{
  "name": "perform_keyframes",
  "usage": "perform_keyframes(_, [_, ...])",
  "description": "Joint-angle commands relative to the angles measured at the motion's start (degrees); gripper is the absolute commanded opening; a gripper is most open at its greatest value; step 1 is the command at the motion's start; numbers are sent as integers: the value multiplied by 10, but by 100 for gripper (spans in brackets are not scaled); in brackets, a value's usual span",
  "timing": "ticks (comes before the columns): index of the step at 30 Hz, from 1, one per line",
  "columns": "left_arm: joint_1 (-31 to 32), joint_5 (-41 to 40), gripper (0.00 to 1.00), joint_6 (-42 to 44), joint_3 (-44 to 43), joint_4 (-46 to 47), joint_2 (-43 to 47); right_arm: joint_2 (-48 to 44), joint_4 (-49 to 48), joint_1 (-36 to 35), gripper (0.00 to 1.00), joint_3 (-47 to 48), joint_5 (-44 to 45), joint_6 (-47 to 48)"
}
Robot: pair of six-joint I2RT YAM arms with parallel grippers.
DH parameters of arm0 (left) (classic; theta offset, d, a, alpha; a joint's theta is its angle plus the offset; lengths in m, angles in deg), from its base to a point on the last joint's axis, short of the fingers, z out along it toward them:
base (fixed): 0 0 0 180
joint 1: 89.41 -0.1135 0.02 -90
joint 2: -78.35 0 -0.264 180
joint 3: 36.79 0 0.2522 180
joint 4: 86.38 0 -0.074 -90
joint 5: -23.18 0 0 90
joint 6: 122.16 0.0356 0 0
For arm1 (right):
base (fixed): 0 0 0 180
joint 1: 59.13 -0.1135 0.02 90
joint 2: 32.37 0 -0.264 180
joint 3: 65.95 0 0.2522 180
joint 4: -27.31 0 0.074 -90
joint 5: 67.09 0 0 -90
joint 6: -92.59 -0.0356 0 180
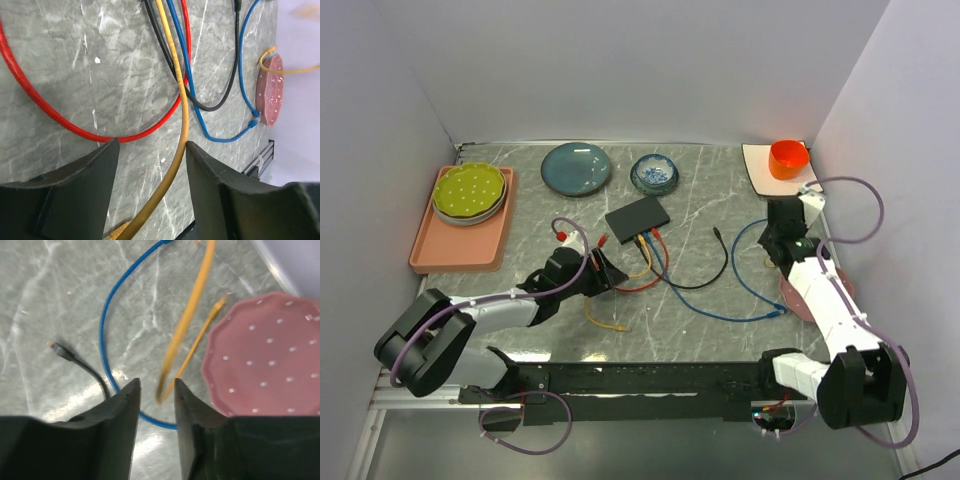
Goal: Pull the plug from the switch port
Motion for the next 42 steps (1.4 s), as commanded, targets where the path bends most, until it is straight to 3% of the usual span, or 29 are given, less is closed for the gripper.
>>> perform_keyframes(1, [-4, -16, 63, 6, 2, 0, 12, -45, -77, 20, 48, -31, -105, -50])
perform_keyframes(5, [-4, -12, 66, 5, -1, 2, 9, -62, -107, 19, 58, -37, -171, -65])
perform_keyframes(11, [-8, -28, 68, 10, -13, -22, 34, -51, -123, -23, 59, -21, -221, -70])
perform_keyframes(14, [-13, -39, 69, 13, -26, -41, 47, -24, -158, -64, 57, -17, -268, -57])
perform_keyframes(19, [-17, -58, 69, 11, -39, -75, 67, 104, -220, -167, 56, 17, -312, -28])
perform_keyframes(24, [-24, -72, 68, 10, -37, -110, 83, 231, -245, -195, 47, 47, -327, -33])
perform_keyframes(34, [-41, -73, 67, 5, -14, -144, 126, 324, -264, -201, 19, 75, -317, -51])
perform_keyframes(42, [-49, -74, 67, -2, -12, -140, 121, 368, -271, -220, 14, 69, -321, -58])
